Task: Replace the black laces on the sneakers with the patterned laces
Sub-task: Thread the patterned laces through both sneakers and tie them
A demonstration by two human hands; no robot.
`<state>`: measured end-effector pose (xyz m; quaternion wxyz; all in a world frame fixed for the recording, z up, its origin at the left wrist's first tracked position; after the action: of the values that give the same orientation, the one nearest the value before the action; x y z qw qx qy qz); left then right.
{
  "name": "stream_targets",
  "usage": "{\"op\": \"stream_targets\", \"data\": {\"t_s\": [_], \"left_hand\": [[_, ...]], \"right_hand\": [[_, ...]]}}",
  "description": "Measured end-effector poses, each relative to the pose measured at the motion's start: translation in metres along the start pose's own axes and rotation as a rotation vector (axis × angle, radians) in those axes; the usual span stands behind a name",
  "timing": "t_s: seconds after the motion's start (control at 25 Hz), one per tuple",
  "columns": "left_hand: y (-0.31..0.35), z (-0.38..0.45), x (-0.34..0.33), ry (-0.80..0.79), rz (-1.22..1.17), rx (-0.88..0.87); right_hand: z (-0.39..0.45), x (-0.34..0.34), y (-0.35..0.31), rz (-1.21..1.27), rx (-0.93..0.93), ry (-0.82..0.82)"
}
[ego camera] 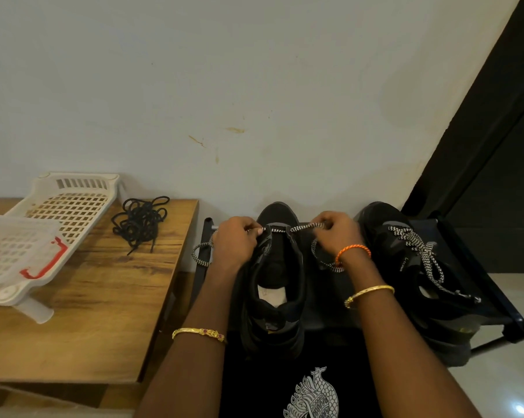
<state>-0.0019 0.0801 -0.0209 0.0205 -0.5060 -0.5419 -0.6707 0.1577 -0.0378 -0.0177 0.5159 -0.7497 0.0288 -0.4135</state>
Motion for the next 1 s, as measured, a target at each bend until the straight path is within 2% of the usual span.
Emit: {"op": "stream_targets", "data": {"t_s": [0.08,0.12,0.16,0.24,0.32,0.4,0.52,0.72,1.0], "left_hand": [[-0.004,0.001,0.0,-0.012,-0.048,0.008],[-0.005,0.001,0.0,-0.021,-0.062,0.014],[-0.005,0.0,0.001,-0.031,-0.074,0.019],[-0.006,0.0,0.002,-0.054,-0.099,0.014],[-0.002,0.0,0.0,-0.058,-0.12,0.009],[0.001,0.002,-0.003,-0.041,-0.12,0.005],[0.004,0.003,-0.007,-0.065,-0.07,0.014],[0.007,0.004,-0.007,-0.085,-0.011,0.061],[0.004,0.0,0.004,-0.058,-0.128,0.154]], "right_hand": [[-0.006,0.032,0.003,-0.037,-0.031,0.339],[-0.009,0.045,0.008,-0.064,-0.069,0.434],[-0.013,0.053,0.011,-0.13,-0.131,0.427],[-0.015,0.051,0.012,-0.23,-0.177,0.168],[-0.016,0.026,0.004,-0.091,-0.083,-0.105],[-0.016,-0.001,-0.007,-0.012,-0.049,-0.216],[-0.011,-0.025,-0.016,-0.086,-0.04,-0.185],[-0.007,-0.027,-0.017,-0.054,-0.069,-0.138],[-0.002,-0.034,-0.016,-0.16,-0.083,-0.177]]}}
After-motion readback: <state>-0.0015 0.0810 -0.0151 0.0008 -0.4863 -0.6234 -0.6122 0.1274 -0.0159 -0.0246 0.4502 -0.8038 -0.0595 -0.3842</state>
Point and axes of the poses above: each hand's wrist, its own z-axis towards the middle knuckle, its own x-axis out of the back of the hand, y = z × x, the point moved 2 cm from there along z, towards the middle knuckle, and after that the axes turned 13 degrees about -y, right-handed, at the moved point
